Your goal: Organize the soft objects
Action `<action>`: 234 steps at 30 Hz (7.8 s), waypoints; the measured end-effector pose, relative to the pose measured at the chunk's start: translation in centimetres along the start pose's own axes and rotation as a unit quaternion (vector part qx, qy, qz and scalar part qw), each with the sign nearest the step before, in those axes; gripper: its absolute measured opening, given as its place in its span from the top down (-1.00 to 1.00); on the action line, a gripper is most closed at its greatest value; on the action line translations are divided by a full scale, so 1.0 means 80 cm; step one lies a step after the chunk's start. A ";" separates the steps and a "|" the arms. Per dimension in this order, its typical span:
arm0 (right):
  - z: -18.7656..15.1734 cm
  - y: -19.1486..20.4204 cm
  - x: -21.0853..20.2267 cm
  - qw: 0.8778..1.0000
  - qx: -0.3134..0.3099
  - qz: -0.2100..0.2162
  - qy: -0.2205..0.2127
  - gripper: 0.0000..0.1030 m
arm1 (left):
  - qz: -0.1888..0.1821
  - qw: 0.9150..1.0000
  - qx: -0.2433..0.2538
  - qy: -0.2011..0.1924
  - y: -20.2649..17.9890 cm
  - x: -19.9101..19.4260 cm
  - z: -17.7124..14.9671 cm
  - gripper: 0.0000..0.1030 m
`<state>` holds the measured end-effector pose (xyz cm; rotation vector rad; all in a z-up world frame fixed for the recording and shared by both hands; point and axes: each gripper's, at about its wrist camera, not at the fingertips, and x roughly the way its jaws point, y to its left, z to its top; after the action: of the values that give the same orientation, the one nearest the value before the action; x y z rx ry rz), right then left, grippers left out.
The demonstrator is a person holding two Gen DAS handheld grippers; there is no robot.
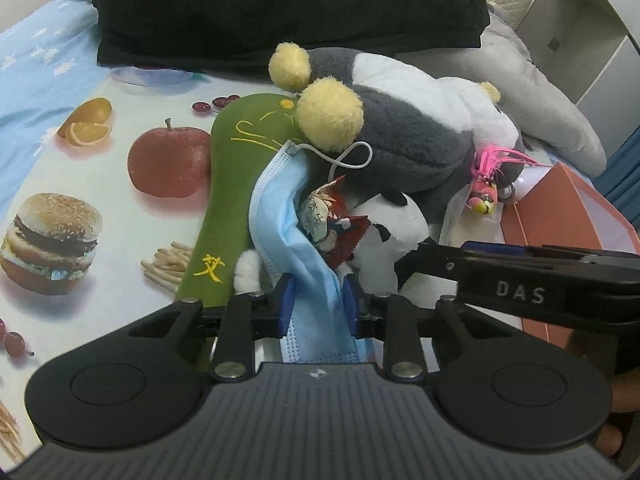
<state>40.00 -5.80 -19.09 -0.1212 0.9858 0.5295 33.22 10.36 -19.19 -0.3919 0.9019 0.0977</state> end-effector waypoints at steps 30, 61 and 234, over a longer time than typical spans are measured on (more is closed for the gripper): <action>-0.030 0.008 -0.112 0.999 -0.005 -0.014 -0.045 0.19 | -0.010 0.997 0.037 -0.071 -0.031 -0.122 -0.011 0.93; -0.220 0.037 -0.151 0.995 0.077 -0.064 0.022 0.17 | -0.045 0.998 0.022 0.046 0.029 -0.167 -0.180 0.52; -0.283 -0.023 -0.443 0.963 0.151 -0.102 -0.198 0.00 | -0.112 0.971 0.186 -0.096 -0.200 -0.354 -0.176 0.05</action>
<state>8.16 -28.06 -2.87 0.1511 0.6424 0.1956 9.10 -7.41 -0.29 -0.1289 0.6602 -0.2355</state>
